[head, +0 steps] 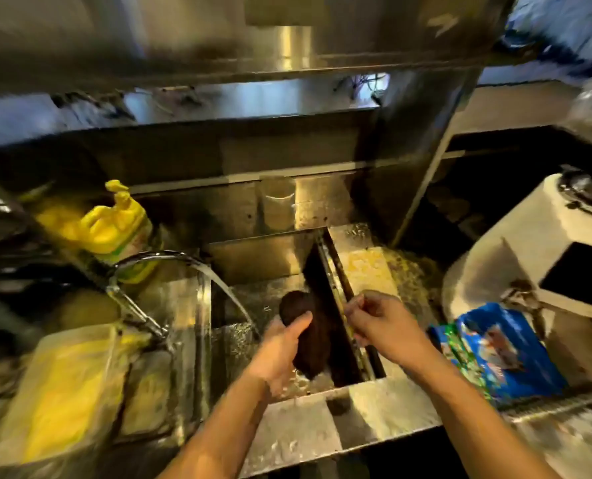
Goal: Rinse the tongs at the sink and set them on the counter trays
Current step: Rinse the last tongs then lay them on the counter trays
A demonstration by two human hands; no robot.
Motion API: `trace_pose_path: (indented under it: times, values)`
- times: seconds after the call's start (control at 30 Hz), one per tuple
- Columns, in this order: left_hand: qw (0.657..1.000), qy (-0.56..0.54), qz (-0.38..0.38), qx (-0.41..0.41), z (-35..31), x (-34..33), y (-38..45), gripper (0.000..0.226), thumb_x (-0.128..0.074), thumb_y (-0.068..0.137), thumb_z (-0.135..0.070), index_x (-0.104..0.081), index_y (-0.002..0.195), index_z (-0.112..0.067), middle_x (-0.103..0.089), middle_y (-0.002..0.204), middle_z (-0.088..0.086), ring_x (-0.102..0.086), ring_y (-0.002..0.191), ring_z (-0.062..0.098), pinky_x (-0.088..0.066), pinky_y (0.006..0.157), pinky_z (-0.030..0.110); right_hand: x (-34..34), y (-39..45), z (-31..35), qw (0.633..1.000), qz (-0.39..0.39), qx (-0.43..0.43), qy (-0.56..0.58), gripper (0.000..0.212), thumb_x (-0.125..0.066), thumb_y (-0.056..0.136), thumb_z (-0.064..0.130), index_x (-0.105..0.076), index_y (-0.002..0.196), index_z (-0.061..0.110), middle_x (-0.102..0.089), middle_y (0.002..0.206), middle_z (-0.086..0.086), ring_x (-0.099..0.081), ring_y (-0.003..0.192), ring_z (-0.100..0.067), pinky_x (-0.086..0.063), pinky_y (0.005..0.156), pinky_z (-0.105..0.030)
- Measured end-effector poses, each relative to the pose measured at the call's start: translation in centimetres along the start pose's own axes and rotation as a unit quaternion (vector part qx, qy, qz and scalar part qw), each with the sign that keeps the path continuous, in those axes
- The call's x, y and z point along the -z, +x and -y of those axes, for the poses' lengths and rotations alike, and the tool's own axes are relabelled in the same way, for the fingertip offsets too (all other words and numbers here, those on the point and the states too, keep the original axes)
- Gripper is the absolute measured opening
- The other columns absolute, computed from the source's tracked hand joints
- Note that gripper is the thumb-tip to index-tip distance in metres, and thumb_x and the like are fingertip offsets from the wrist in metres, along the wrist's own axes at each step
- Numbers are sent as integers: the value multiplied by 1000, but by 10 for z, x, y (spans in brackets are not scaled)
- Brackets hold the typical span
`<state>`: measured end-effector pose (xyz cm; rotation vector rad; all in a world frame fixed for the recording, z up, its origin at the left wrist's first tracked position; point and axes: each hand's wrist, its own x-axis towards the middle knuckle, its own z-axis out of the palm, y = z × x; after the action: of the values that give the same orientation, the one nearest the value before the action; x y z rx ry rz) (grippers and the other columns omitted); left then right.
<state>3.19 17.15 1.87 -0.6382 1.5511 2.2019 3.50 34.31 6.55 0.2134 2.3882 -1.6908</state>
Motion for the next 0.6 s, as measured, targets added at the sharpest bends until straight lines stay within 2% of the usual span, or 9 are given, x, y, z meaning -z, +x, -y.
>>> trace_pose_path:
  times: [0.07, 0.13, 0.23, 0.3, 0.37, 0.43, 0.5, 0.53, 0.6]
  values:
    - [1000, 4, -31, -1, -16, 31, 7, 19, -64, 91, -14, -69, 109, -9, -74, 102, 18, -71, 95, 31, -57, 88, 43, -32, 16, 15, 999, 31, 15, -9, 21, -56, 90, 0, -65, 77, 14, -61, 63, -1, -56, 53, -10, -46, 53, -27]
    - [998, 2, -59, 5, -26, 58, 15, 30, -67, 90, -16, -65, 118, -5, -70, 113, 23, -67, 108, 37, -50, 100, 51, -62, 31, 29, 998, 49, 43, -25, 26, -58, 89, 2, -65, 73, 21, -62, 64, 1, -57, 57, -12, -45, 58, -31]
    - [998, -34, -58, -5, -37, 95, 27, 18, -64, 92, -14, -68, 109, -12, -75, 104, 15, -72, 94, 29, -57, 88, 42, -108, 54, 53, 993, 59, 83, -56, 33, -61, 89, 11, -67, 68, 35, -64, 63, 8, -58, 63, -11, -46, 66, -36]
    - [997, -58, -59, -12, -42, 120, 33, 18, -60, 95, -13, -67, 111, -16, -74, 100, 9, -71, 88, 24, -56, 81, 36, -140, 68, 71, 991, 63, 109, -39, 30, -63, 90, 11, -69, 74, 36, -67, 73, 8, -61, 72, -12, -50, 74, -39]
    - [995, -55, -82, -16, -42, 138, 40, 21, -58, 96, -12, -65, 114, -18, -73, 101, 8, -69, 92, 25, -55, 79, 35, -165, 82, 86, 987, 57, 134, -65, 17, -70, 88, 16, -70, 94, 32, -69, 93, 5, -65, 85, -10, -52, 83, -35]
    - [993, -44, -107, -7, -41, 152, 49, 23, -57, 95, -10, -65, 115, -17, -74, 103, 9, -71, 92, 23, -56, 71, 30, -185, 97, 102, 974, 62, 166, -138, 28, -72, 89, 26, -69, 117, 26, -66, 115, 5, -64, 101, -10, -52, 90, -30]
    - [992, -1, -128, 5, -42, 166, 61, 19, -57, 93, -8, -66, 109, -11, -74, 103, 15, -72, 83, 21, -56, 61, 26, -199, 106, 118, 959, 90, 206, -171, 37, -70, 91, 29, -65, 128, 26, -64, 123, 4, -60, 110, -11, -49, 96, -28]
    - [990, 28, -140, 5, -44, 173, 69, 16, -57, 92, -8, -66, 105, -8, -73, 105, 19, -71, 84, 24, -57, 65, 28, -205, 109, 124, 952, 102, 226, -182, 37, -70, 91, 28, -66, 128, 26, -66, 122, 2, -61, 111, -12, -47, 96, -27]
    - [979, 114, -168, -5, -52, 186, 87, 17, -58, 91, -10, -65, 107, -7, -70, 111, 23, -68, 96, 30, -56, 86, 39, -213, 116, 129, 938, 111, 255, -209, 31, -71, 90, 24, -71, 121, 20, -69, 118, -4, -63, 108, -16, -44, 93, -20]
